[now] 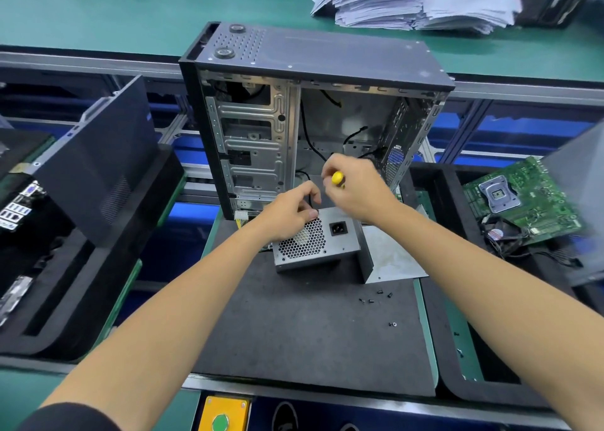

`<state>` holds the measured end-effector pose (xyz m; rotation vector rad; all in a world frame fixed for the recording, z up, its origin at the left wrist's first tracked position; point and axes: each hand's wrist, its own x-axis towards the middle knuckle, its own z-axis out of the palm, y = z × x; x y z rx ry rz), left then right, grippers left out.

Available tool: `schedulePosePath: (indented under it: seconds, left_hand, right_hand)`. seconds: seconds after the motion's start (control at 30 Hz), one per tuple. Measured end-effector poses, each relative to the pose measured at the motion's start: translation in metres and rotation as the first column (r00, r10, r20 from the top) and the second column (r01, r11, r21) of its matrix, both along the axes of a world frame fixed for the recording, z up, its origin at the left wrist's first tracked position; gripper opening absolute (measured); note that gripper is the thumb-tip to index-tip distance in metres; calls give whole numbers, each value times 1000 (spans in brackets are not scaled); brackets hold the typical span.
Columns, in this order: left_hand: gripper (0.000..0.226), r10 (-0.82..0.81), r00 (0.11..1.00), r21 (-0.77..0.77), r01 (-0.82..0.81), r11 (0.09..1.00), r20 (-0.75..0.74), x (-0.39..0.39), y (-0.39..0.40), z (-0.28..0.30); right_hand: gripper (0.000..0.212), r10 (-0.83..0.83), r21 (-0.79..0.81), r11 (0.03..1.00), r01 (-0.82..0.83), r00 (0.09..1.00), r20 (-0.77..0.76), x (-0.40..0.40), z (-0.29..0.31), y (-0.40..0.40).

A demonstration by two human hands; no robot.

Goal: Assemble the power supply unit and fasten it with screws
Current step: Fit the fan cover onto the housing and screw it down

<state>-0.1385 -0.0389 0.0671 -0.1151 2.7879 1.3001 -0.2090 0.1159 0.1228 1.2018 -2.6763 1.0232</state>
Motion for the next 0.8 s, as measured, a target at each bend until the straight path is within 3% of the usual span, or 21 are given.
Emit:
schedulePosePath:
  seconds: [0.07, 0.17, 0.3, 0.8]
  left_hand:
    - [23, -8, 1000, -9, 8, 1000, -5, 0, -1, 0]
    - [25, -16, 1000, -10, 16, 1000, -4, 0, -2, -1]
    - [26, -24, 1000, -18, 24, 1000, -19, -1, -2, 0]
    - [27, -10, 1000, -11, 10, 1000, -12, -7, -2, 0]
  right_hand:
    - [7, -117, -231, 965, 122, 992, 35, 0, 18, -1]
    - [28, -124, -366, 913, 178, 978, 167, 1, 40, -4]
    - [28, -121, -293, 946, 139, 989, 79, 9, 42, -6]
    - [24, -43, -214, 976, 41, 999, -3, 7, 25, -5]
